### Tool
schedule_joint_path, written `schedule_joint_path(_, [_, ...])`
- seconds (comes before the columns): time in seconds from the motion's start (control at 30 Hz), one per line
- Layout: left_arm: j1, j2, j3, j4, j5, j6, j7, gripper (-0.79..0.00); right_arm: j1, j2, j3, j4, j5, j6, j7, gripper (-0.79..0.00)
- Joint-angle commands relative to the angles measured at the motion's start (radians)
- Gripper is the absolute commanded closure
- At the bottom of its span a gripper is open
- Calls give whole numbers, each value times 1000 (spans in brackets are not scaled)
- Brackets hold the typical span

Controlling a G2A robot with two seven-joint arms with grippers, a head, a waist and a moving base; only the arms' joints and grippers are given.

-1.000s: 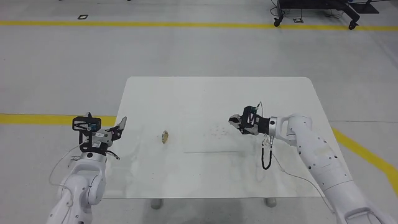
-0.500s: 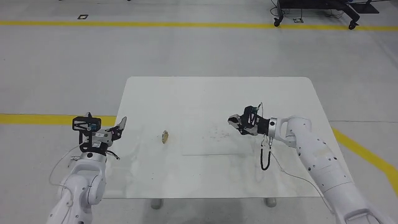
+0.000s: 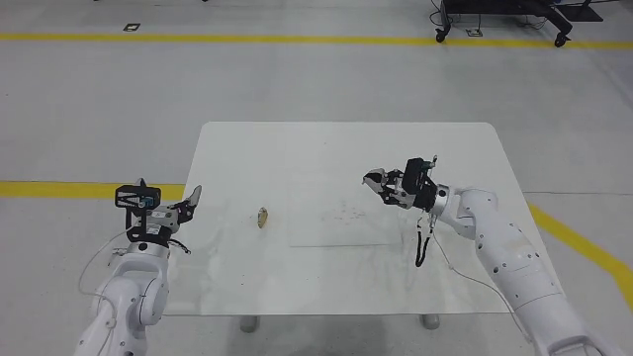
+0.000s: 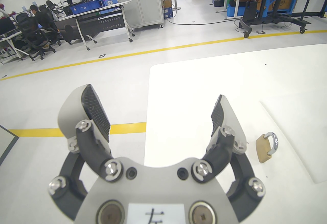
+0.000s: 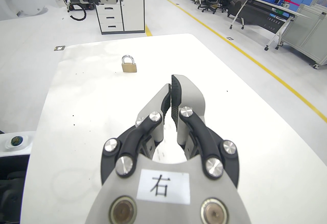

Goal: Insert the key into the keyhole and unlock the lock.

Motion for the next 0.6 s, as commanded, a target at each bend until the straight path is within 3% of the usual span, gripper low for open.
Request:
schedule_joint_path(0.0, [-9, -6, 7, -16, -183, -73, 28, -785, -14, -5, -12, -19, 55, -23, -35, 0])
schedule_joint_path(0.1, [-39, -14, 45, -18, -450, -209, -31, -785, -2, -17, -44, 4, 128, -56, -42, 0])
schedule_joint_path(0.27, [-186, -13, 137, 28, -915, -446, -403, -785, 54, -61, -221, 61, 403, -64, -52, 0])
schedule_joint_path(0.37, [-297, -13, 200, 99, -1168, -449, -632, -785, 94, -76, -313, 98, 577, -64, -42, 0])
schedule_joint_path(0.43, [-360, -13, 220, 140, -1244, -419, -716, -785, 113, -79, -352, 108, 651, -64, -34, 0])
schedule_joint_path(0.47, [-404, -12, 231, 169, -1213, -356, -747, -785, 128, -78, -377, 113, 687, -64, -26, 0])
schedule_joint_path(0.57, [-404, -12, 231, 169, -1213, -356, -747, -785, 144, -73, -388, 124, 701, -64, -22, 0])
